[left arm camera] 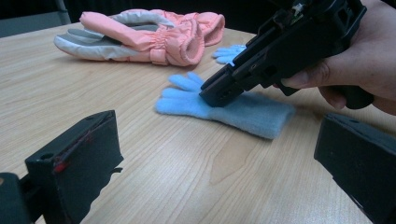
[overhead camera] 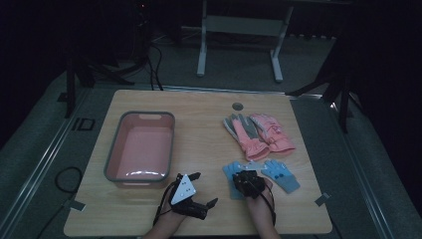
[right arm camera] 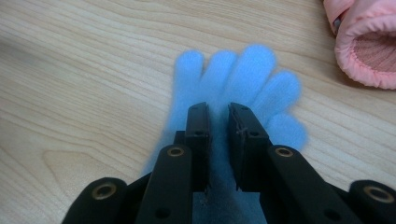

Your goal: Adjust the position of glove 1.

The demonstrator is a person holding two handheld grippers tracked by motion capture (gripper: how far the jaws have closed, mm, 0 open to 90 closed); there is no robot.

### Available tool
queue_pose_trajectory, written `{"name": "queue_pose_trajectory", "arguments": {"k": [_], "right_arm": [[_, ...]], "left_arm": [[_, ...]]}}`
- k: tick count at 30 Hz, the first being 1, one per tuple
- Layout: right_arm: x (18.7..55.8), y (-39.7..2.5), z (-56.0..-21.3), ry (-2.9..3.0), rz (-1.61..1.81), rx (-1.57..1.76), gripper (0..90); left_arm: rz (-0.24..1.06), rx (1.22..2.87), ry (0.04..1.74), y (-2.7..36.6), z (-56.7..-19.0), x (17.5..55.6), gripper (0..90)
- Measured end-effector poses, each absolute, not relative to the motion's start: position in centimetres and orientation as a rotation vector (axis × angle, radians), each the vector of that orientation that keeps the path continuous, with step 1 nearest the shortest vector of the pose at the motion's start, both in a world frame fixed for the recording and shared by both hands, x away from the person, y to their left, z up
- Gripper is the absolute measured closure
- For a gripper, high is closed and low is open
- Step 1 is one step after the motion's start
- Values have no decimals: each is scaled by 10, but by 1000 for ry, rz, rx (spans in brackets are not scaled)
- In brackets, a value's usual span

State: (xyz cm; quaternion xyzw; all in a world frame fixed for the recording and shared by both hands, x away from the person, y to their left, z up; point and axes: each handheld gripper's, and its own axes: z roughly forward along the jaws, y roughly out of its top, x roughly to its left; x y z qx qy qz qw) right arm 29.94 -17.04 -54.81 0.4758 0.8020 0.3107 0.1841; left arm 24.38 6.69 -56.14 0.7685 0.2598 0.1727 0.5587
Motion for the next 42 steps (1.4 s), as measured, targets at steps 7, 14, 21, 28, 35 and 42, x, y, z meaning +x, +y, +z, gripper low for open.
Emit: {"name": "queue_pose_trajectory", "arguments": {"k": [7, 14, 21, 28, 35, 42], "right_arm": [[302, -179, -531, 2299, 953, 1280, 645], [317, -216, -503, 2335, 1024, 1149, 629], [326, -270, -495, 2373, 1026, 1098, 625], [331, -307, -502, 2427, 912, 1013, 560], [334, -332, -514, 2489, 929, 1037, 598], [336, -342, -525, 2471, 980, 1089, 606]], "left_arm": [[405, 1813, 613, 67, -561, 244, 6], [404, 1812, 610, 67, -561, 244, 6], [405, 1811, 617, 67, -561, 244, 6], [404, 1810, 615, 68, -561, 244, 6], [407, 1806, 612, 68, -561, 244, 6], [415, 1810, 612, 67, -561, 243, 6]]}}
